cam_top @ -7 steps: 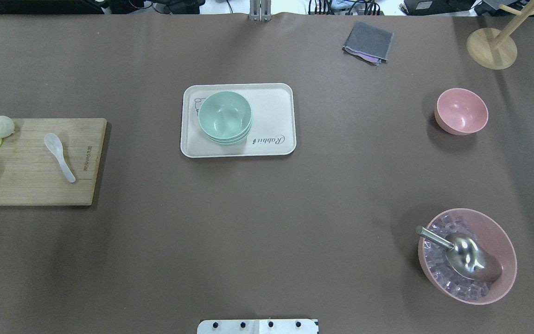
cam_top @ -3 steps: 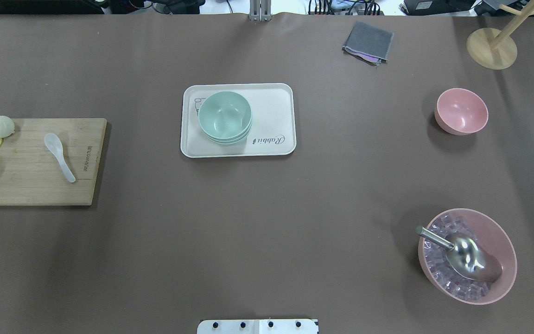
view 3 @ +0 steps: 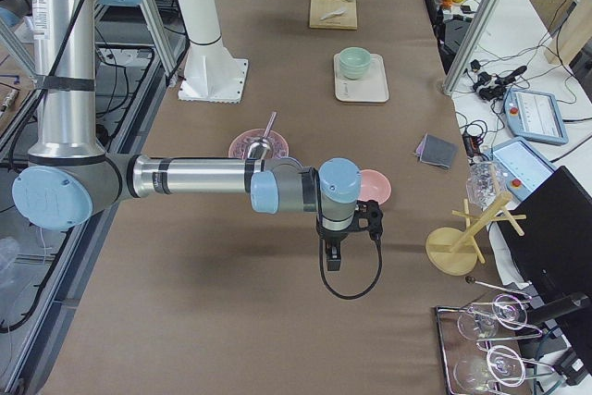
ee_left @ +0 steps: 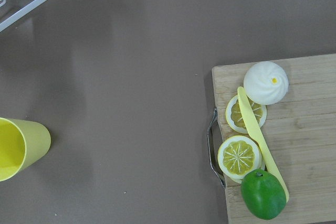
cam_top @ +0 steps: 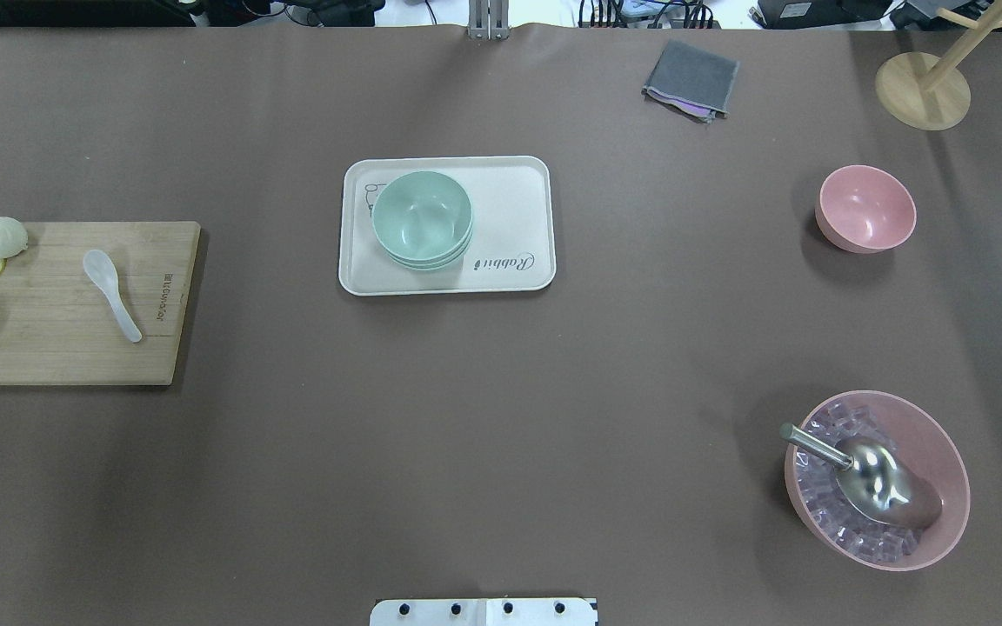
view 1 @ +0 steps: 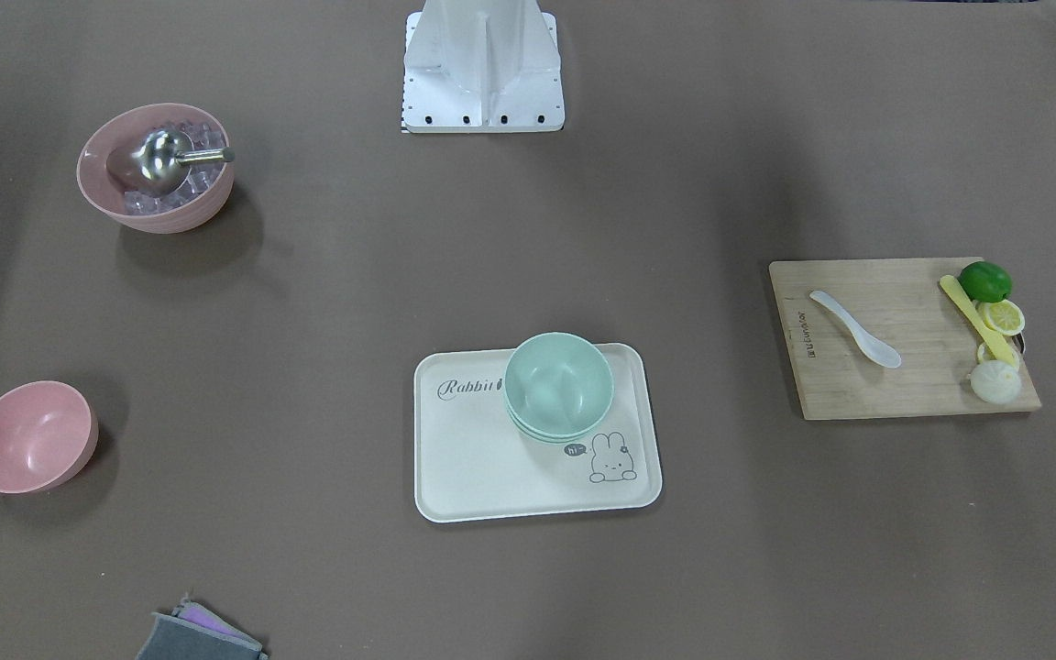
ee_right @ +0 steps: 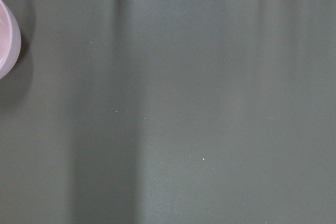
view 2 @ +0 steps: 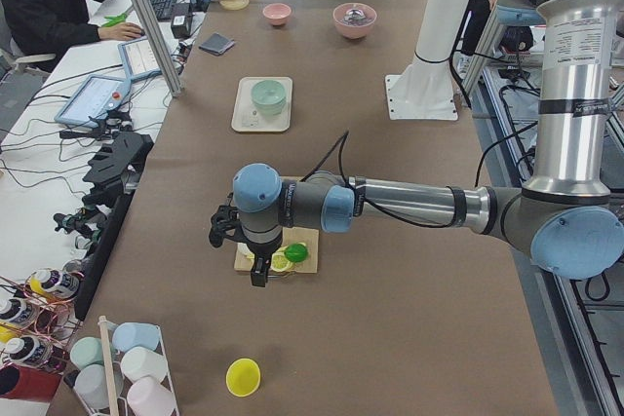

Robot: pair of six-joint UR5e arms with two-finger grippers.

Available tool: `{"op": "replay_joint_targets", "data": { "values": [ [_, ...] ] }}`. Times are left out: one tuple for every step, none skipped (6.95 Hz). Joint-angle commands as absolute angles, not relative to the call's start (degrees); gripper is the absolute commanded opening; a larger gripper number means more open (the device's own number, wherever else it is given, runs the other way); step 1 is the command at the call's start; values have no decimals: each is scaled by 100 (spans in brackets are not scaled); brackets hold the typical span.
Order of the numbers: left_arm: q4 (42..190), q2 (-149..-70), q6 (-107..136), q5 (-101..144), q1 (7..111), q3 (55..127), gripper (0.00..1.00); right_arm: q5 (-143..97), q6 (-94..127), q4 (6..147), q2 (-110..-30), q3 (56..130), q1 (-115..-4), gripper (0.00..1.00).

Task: Stack pink bowl on green and place spoon

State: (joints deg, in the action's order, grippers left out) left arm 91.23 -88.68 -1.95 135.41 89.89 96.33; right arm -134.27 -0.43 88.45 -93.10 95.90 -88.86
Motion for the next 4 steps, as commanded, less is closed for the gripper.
{"op": "replay_joint_targets", "data": {
  "values": [
    [9123, -9051, -193, 13500, 8982, 9694, 98, -13640, -44, 8833, -9316, 9694, -8886, 100],
    [9184, -9131, -193, 13517, 8982, 9747, 98, -13658, -35, 8833, -9264, 9686, -8886, 100],
    [9463, -9132, -159, 13518, 8982, 9834, 98, -13771, -35, 8833, -9238, 9677, -8886, 100],
    [9788, -9193, -141, 13518, 8982, 9791, 98, -13877, -35, 8824, -9237, 9755, -8886, 100]
  ]
}}
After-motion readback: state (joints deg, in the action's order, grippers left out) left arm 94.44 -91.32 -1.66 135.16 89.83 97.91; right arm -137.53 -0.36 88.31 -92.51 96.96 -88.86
